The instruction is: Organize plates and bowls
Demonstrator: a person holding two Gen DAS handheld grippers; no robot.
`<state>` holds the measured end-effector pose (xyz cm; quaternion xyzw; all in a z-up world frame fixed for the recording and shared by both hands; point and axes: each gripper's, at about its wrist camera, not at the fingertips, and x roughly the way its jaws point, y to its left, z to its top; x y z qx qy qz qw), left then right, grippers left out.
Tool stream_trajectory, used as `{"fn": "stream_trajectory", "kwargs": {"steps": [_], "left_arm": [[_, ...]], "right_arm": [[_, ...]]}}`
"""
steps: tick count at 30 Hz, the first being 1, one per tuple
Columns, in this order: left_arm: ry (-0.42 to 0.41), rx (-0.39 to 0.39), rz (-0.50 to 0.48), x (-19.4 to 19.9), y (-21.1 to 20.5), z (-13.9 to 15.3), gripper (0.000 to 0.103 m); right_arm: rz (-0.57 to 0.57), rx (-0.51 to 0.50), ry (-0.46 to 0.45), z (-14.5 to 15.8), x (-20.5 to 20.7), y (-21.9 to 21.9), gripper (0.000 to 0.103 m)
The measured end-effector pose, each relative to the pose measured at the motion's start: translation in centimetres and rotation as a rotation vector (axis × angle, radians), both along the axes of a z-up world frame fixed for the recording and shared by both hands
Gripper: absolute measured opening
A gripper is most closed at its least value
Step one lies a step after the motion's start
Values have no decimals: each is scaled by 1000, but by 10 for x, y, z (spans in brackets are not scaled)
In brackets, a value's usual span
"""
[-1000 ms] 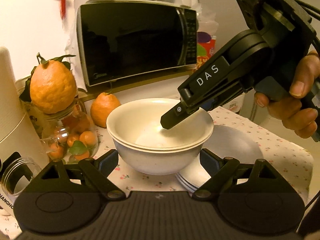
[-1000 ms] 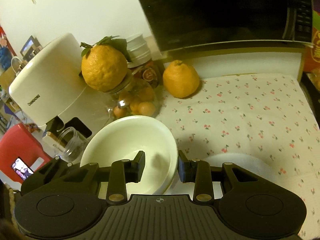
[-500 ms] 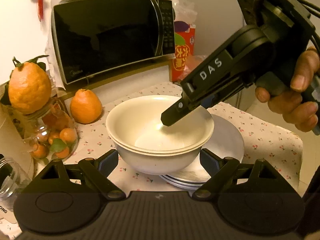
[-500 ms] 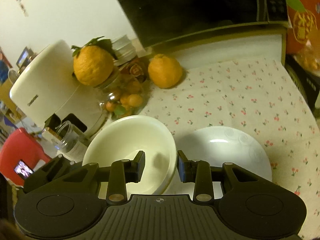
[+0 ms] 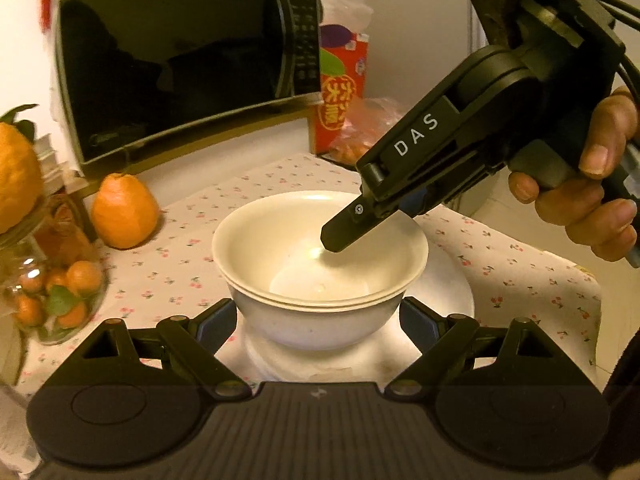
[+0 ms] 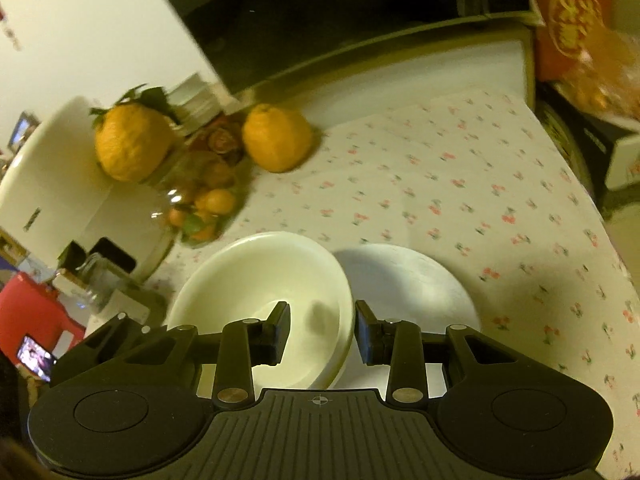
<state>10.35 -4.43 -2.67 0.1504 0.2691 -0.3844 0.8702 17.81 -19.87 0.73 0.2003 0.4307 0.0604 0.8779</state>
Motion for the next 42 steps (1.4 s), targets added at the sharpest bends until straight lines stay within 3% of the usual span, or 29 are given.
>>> {"fn": "stream_trajectory", "kwargs": {"steps": [16,23,27,30,34,38,42], "left_arm": [[34,71,-33,3,-25,-19,87],[46,60,-29,4,-24,-17,85],[52,63,-34,4,-24,-18,87],[61,69,-31,5,-25,-17,94],[68,64,-17,6,-24,-12,102],[95,62,-5,8,-22,-10,103],[110,74,-1,6,-19,-8,103]], "right_arm": [[-60,30,41,-18,0,-28,34],[-66,45,46,-22,2,-29,34],[-62,45,48,-22,2,-29,35],[-68,58,60,-23,3,-29,35],[-79,40,45,-20,2,-30,51],[-82,44,20,-14,-3,-32,62],[-82,15,-7,-6,-11,-31,67]]}}
